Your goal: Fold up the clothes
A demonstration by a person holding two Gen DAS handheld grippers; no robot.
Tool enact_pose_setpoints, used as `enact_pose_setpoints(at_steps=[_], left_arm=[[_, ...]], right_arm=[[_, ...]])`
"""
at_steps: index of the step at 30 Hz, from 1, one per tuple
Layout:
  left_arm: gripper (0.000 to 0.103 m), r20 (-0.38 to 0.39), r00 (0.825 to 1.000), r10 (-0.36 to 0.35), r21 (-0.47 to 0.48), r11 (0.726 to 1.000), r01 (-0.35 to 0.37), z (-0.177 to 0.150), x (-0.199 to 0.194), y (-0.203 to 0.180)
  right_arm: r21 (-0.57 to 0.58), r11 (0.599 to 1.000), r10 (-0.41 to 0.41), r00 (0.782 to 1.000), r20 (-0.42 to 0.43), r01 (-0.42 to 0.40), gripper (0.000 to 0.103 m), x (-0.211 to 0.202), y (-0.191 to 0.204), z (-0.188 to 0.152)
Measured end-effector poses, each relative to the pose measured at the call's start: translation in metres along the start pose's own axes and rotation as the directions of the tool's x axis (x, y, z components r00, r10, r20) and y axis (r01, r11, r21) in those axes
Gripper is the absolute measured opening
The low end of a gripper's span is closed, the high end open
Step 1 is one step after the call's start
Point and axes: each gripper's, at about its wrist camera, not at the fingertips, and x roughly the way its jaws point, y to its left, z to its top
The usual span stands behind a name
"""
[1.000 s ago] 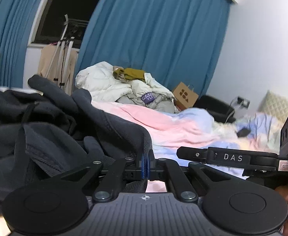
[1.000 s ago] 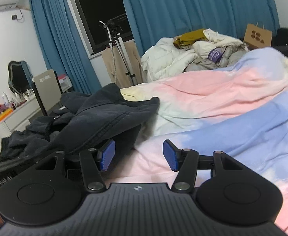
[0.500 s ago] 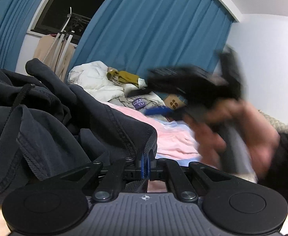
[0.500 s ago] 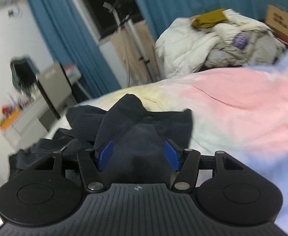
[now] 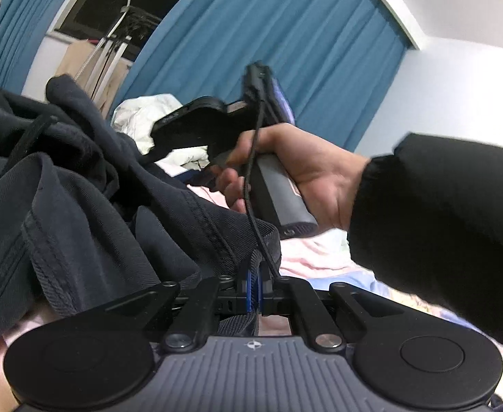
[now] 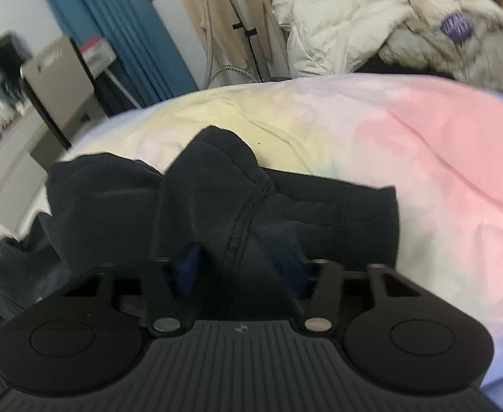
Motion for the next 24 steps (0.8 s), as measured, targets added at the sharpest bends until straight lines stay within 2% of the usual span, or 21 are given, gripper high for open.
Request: enact_pose_setpoints(at_steps=[2, 3, 7, 10, 12, 15, 21, 24], left_arm=[[0.003, 0.001, 1.000, 0.003, 0.000, 1.000, -0.003, 0.000, -0.001, 0.000], [0.003, 0.001, 1.000, 0.002, 0.004, 1.000, -0.002, 0.000, -0.001, 0.000], [0.003, 0.005, 1.000, 0.000, 0.027, 1.000, 0.000, -0.001, -0.003, -0.002], [0.003, 0.004, 1.000, 0.002, 0.046, 0.999, -0.002, -0.002, -0.005, -0.005], [0.003, 0.006, 1.000, -0.003, 0.061, 0.998, 0.003, -0.002, -0.006, -0.007], [0.003, 0.014, 0.999, -0.032, 0.087, 0.996, 0.031, -0.005, -0.008, -0.016], [0.003, -0.023, 0.996, -0.085, 0.121, 0.989, 0.087, -0.011, -0.004, -0.026], [0.003, -0.055, 0.993, -0.107, 0.108, 0.988, 0.112, -0.014, 0.000, -0.024]], right_arm=[[-0.028, 0.999, -0.023, 0.999, 0.035, 0.024, 0.017, -0.010, 0.004, -0.004], [-0.037, 0.999, -0.037, 0.998, 0.054, 0.039, 0.015, -0.016, 0.007, -0.004], [-0.011, 0.996, -0.087, 0.986, 0.140, 0.090, 0.011, -0.051, 0.002, -0.002], [0.012, 0.992, -0.125, 0.969, 0.211, 0.126, 0.011, -0.080, -0.004, 0.000], [0.020, 0.988, -0.151, 0.949, 0.277, 0.151, 0.011, -0.105, -0.013, 0.001], [0.041, 0.983, -0.182, 0.906, 0.383, 0.181, 0.011, -0.153, -0.029, -0.002], [0.056, 0.951, -0.296, 0.842, 0.451, 0.304, 0.011, -0.218, -0.057, -0.039], [0.149, 0.938, -0.346, 0.811, 0.472, 0.313, 0.011, -0.242, -0.085, -0.075]])
